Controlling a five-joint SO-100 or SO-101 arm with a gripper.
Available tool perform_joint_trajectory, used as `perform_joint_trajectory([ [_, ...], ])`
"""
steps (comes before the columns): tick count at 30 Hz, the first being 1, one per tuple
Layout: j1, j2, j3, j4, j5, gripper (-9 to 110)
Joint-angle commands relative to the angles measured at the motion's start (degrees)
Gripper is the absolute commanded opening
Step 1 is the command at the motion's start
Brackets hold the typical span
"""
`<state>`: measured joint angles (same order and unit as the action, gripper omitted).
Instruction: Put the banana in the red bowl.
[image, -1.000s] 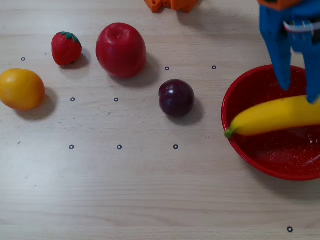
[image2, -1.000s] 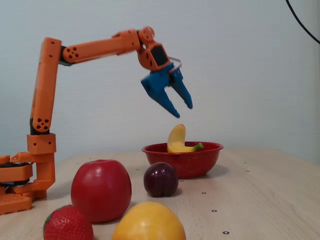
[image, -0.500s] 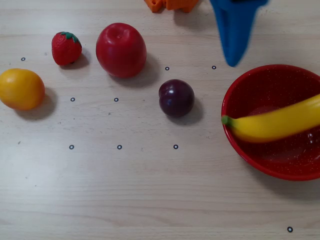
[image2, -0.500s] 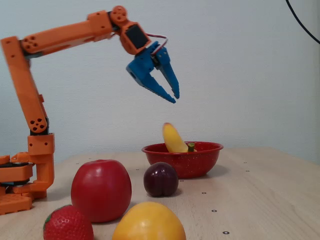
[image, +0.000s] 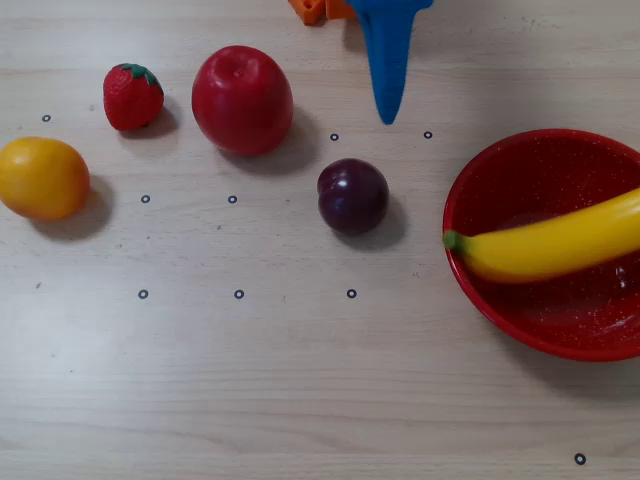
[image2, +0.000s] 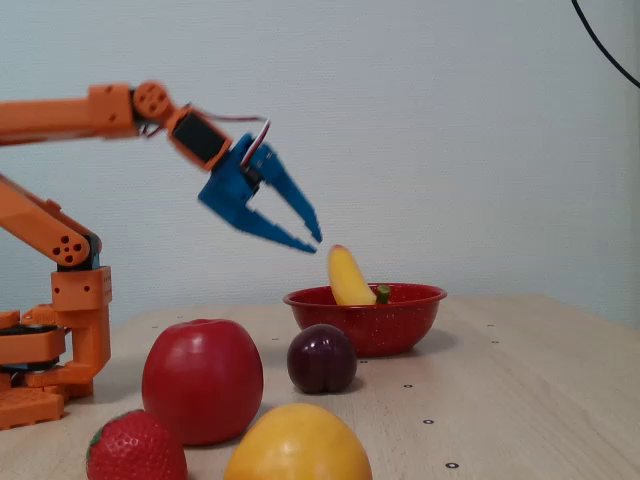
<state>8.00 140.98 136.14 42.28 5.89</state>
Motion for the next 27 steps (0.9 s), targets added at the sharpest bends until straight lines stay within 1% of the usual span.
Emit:
perform_joint_trajectory([
  [1, -2.6, 6.3, 4.8, -4.9, 1.6, 0],
  [6, -4.8, 18.6, 20.6, -11.0, 2.2, 0],
  [14, -7.9, 33.6, 39.1, -12.1, 2.9, 0],
  [17, -8.3, 36.7, 42.5, -11.6, 2.8, 0],
  [27, -7.5, 41.3, 42.5, -1.1, -3.1, 0],
])
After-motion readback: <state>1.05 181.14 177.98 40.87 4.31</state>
